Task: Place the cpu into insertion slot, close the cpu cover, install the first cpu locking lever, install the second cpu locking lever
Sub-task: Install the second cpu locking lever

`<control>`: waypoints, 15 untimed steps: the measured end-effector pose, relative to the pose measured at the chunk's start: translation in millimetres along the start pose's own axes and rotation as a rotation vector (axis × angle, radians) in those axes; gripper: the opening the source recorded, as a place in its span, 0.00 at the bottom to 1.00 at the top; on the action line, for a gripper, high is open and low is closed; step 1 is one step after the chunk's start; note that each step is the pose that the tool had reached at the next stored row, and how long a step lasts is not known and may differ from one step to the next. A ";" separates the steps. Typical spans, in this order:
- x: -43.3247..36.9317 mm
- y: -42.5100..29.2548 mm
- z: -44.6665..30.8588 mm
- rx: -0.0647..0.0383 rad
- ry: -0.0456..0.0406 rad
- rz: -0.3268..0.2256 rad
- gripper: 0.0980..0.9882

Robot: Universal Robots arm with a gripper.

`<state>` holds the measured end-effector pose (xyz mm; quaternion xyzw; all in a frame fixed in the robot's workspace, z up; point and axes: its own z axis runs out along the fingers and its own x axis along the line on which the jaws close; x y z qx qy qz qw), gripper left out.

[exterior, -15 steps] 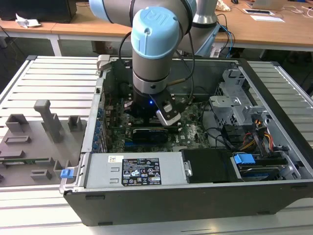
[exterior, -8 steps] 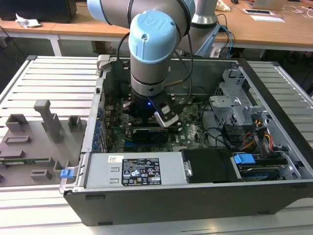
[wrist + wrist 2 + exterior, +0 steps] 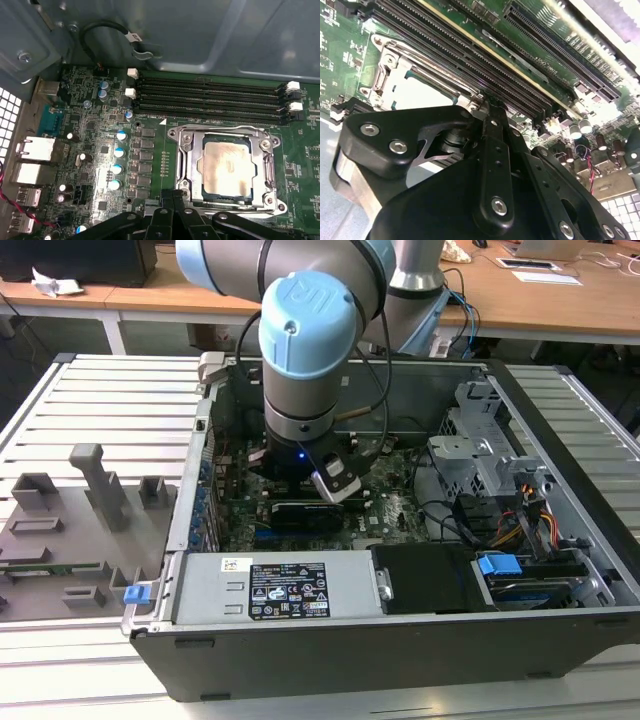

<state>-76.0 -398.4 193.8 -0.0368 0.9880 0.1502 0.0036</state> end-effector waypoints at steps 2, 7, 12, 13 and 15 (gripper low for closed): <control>0.1 0.0 0.2 -0.002 -0.0002 0.000 0.01; 0.0 0.6 -2.0 -0.002 -0.0004 0.000 0.01; -0.1 0.5 -3.2 0.004 0.0001 0.000 0.01; 0.0 0.3 -2.6 0.005 0.0002 0.000 0.01; 0.2 0.1 -2.1 0.006 0.0005 0.000 0.01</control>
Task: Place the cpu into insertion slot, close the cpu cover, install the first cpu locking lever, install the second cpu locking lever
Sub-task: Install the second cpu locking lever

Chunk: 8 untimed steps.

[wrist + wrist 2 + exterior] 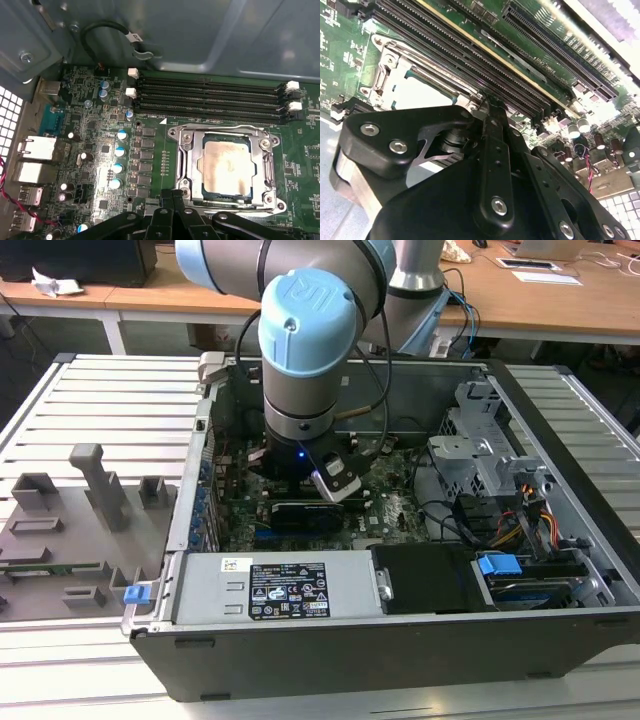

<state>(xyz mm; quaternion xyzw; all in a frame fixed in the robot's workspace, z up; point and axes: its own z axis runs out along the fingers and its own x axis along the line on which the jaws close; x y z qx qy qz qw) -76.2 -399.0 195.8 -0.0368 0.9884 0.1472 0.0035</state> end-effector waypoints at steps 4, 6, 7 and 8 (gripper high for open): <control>0.0 0.0 0.4 0.000 -0.0003 0.000 0.01; -0.1 0.6 -1.2 0.000 -0.0005 0.000 0.01; -0.1 0.8 -1.7 -0.001 -0.0006 0.000 0.01; 0.0 0.9 -2.3 0.000 -0.0005 0.000 0.01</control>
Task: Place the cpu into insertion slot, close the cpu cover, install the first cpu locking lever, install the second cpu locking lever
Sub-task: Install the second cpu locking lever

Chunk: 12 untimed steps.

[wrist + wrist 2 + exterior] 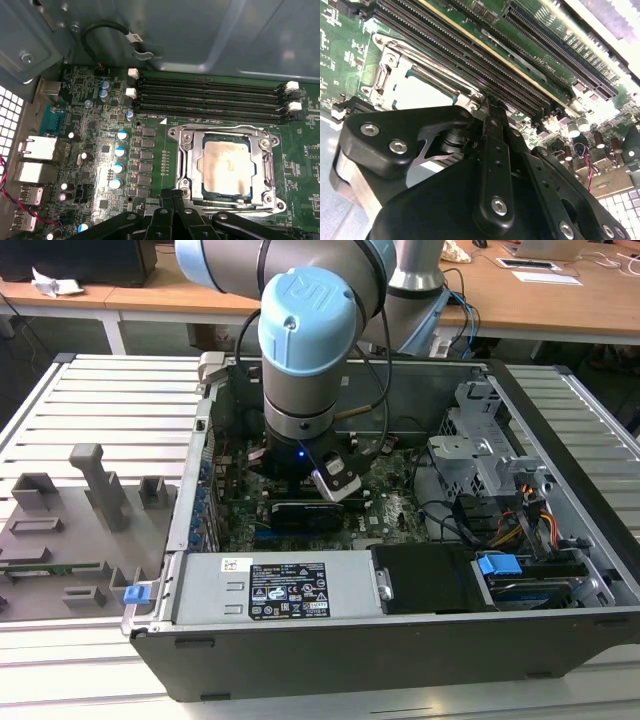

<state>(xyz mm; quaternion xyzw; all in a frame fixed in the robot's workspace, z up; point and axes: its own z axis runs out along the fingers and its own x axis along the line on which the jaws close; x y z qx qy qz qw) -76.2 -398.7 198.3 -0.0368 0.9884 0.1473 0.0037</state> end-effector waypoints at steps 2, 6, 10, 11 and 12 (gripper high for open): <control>0.0 0.3 -1.2 0.000 0.0002 0.000 0.01; 0.0 1.4 -4.8 0.000 0.0002 0.000 0.01; -0.1 2.5 -8.5 0.001 0.0002 0.000 0.01; -0.1 2.9 -9.8 0.001 0.0002 0.000 0.01; -0.1 3.1 -10.3 0.001 0.0001 0.000 0.01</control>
